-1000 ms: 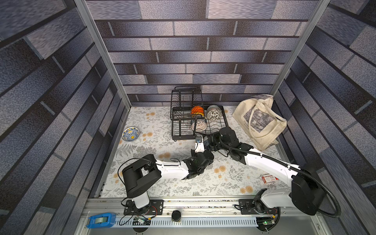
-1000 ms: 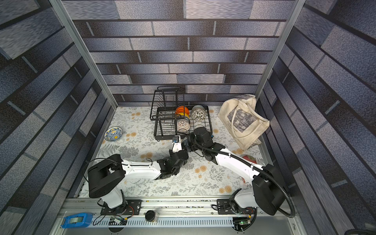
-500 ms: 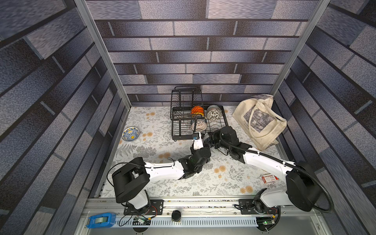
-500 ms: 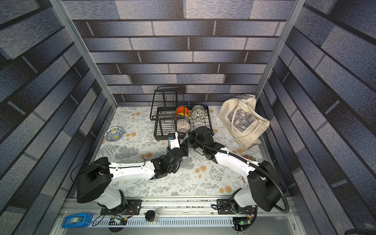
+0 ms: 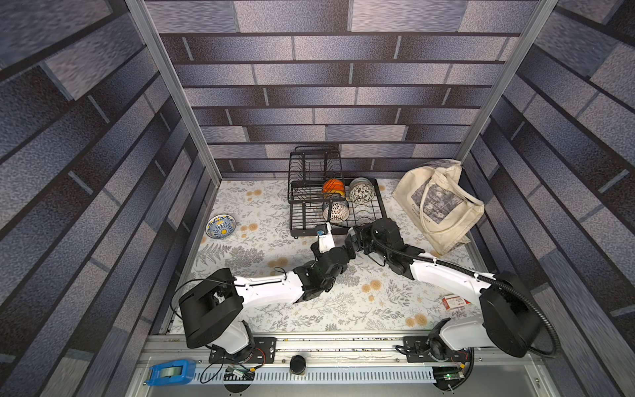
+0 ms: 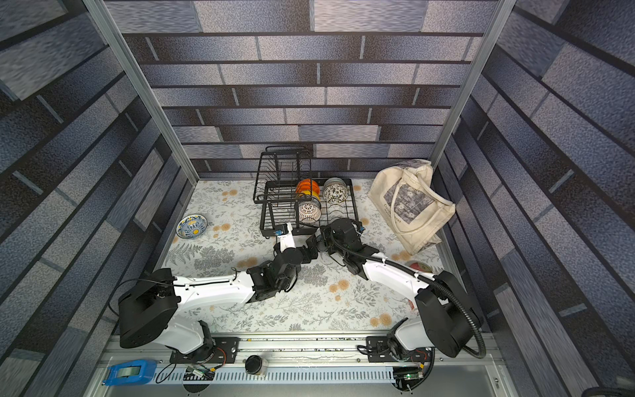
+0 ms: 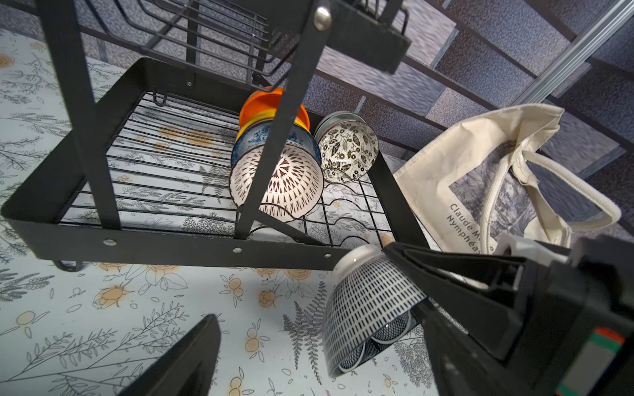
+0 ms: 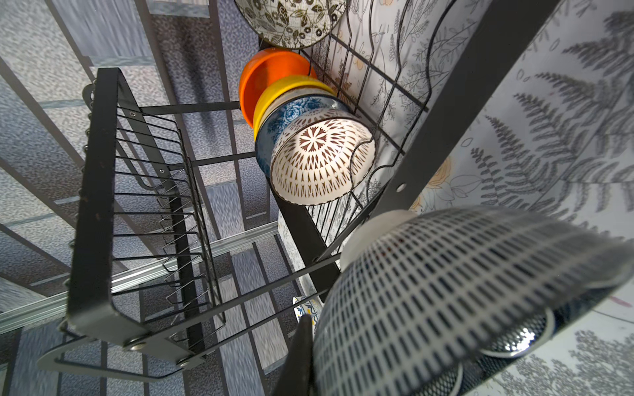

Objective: Load bowls into a dish rack
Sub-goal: Place the bowl in the dish rack.

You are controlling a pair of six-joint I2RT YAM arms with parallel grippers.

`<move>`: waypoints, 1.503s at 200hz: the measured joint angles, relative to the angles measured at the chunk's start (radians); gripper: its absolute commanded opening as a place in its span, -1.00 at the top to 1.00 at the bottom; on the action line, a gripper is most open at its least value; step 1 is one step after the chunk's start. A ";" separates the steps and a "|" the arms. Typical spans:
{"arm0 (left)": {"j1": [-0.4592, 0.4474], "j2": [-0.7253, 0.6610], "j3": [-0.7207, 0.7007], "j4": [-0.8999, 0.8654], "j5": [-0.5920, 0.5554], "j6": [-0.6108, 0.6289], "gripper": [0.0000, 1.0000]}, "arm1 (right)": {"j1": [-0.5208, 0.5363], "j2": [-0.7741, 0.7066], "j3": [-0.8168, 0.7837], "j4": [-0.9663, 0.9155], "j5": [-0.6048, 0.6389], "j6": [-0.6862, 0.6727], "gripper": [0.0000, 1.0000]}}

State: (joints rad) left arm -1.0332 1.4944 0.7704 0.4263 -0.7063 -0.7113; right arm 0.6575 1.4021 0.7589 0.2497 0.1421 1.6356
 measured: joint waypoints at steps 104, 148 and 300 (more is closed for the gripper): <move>0.035 -0.109 0.007 -0.116 0.072 0.085 -0.99 | -0.102 -0.124 -0.006 -0.001 -0.025 -0.305 1.00; 0.034 -0.108 0.107 -0.192 0.106 0.196 -1.00 | -0.185 -0.125 0.031 -0.023 -0.113 -0.488 1.00; 0.068 0.056 0.323 -0.324 0.140 0.304 -0.99 | -0.269 0.217 0.155 0.336 -0.272 -0.757 1.00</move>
State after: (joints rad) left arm -0.9653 1.5505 1.0931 0.1020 -0.5659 -0.4072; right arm 0.3882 1.6188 0.9142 0.5861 -0.1295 0.8787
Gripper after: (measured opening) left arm 0.997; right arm 0.099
